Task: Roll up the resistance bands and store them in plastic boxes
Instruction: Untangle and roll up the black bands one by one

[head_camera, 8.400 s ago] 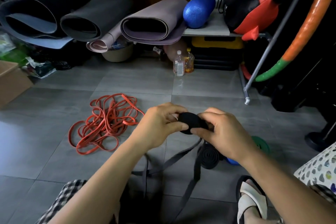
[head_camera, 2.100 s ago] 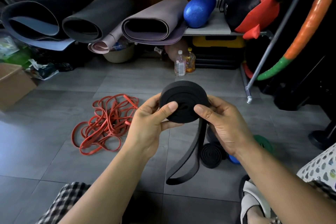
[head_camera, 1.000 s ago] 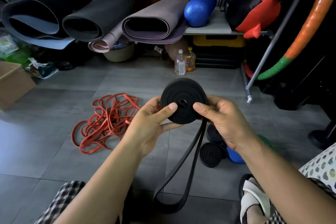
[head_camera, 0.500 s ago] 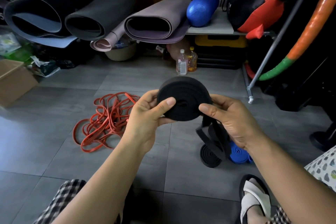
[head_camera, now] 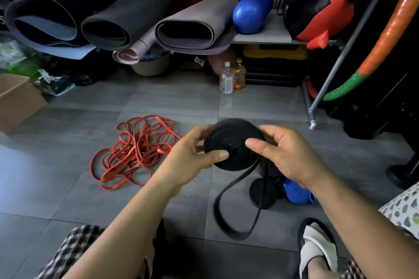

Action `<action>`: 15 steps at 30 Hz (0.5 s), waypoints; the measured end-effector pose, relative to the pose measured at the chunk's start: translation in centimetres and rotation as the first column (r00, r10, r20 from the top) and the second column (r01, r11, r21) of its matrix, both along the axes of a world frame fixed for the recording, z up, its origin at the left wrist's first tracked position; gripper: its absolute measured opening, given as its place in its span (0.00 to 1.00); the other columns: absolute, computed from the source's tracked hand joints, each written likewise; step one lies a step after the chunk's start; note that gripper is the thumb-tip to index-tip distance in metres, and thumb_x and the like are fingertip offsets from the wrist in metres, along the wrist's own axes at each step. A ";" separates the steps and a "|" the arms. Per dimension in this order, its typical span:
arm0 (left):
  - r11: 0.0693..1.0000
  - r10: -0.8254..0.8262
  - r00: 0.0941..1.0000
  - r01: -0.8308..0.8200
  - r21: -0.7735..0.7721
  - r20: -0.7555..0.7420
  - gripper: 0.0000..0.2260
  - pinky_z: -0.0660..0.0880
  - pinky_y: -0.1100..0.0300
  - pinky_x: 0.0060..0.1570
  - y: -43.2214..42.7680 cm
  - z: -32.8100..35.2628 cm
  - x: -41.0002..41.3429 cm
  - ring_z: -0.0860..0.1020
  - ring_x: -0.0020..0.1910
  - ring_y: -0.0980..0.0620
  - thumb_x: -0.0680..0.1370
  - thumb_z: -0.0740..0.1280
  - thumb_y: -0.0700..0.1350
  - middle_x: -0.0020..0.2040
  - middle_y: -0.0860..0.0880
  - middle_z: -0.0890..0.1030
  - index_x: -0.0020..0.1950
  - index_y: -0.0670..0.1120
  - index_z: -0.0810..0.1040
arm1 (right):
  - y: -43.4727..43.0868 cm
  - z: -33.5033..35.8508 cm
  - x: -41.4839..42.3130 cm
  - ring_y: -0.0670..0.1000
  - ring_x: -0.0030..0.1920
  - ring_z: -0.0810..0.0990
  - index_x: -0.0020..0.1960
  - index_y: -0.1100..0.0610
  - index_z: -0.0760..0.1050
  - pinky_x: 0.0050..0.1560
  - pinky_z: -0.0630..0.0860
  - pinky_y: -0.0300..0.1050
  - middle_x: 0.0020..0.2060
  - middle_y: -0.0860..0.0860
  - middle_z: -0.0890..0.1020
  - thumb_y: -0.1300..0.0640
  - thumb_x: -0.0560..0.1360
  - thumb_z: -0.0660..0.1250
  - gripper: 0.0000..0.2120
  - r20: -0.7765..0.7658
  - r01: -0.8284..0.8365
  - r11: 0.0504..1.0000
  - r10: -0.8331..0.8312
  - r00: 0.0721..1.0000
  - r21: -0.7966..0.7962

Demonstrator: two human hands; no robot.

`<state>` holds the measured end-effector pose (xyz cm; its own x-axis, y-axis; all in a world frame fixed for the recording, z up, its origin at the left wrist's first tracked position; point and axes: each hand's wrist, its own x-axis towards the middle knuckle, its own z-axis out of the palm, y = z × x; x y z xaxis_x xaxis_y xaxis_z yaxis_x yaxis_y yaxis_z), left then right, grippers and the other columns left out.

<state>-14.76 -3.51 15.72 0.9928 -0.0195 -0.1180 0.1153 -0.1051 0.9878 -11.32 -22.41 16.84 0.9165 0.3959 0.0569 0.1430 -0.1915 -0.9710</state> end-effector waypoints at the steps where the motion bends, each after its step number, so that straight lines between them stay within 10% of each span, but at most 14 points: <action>1: 0.995 -0.042 0.998 0.038 0.088 0.040 0.20 0.78 0.58 0.49 0.3 0.0 0.2 0.79 0.53 0.54 0.71 0.71 0.36 0.54 0.54 0.80 0.54 0.58 0.74 | 0.0 -0.1 -0.1 0.46 0.47 0.83 0.48 0.48 0.78 0.52 0.79 0.44 0.44 0.49 0.85 0.60 0.73 0.68 0.09 0.031 -0.034 0.994 0.037 0.999 -0.100; 6: 0.998 -0.005 0.995 -0.001 0.063 0.096 0.12 0.80 0.53 0.42 -0.1 0.5 0.0 0.81 0.42 0.50 0.71 0.70 0.33 0.41 0.49 0.82 0.45 0.50 0.79 | 0.2 0.1 -0.2 0.44 0.47 0.83 0.48 0.47 0.78 0.53 0.77 0.40 0.44 0.46 0.85 0.57 0.68 0.72 0.11 -0.033 -0.061 0.997 0.060 0.998 -0.048; 15: 0.875 0.220 0.975 -0.182 -0.449 0.033 0.14 0.81 0.52 0.40 -1.1 2.1 0.2 0.82 0.47 0.45 0.68 0.68 0.44 0.50 0.43 0.82 0.52 0.44 0.77 | 0.7 0.9 0.2 0.41 0.44 0.83 0.46 0.54 0.79 0.45 0.77 0.32 0.39 0.44 0.85 0.57 0.62 0.68 0.12 -0.142 0.104 0.929 -0.056 0.988 0.354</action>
<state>-14.57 -4.60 17.82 0.9866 0.1500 -0.0638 0.0056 0.3602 0.9329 -11.11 -21.75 17.74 0.9532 0.2957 0.0628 0.0128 0.1683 -0.9857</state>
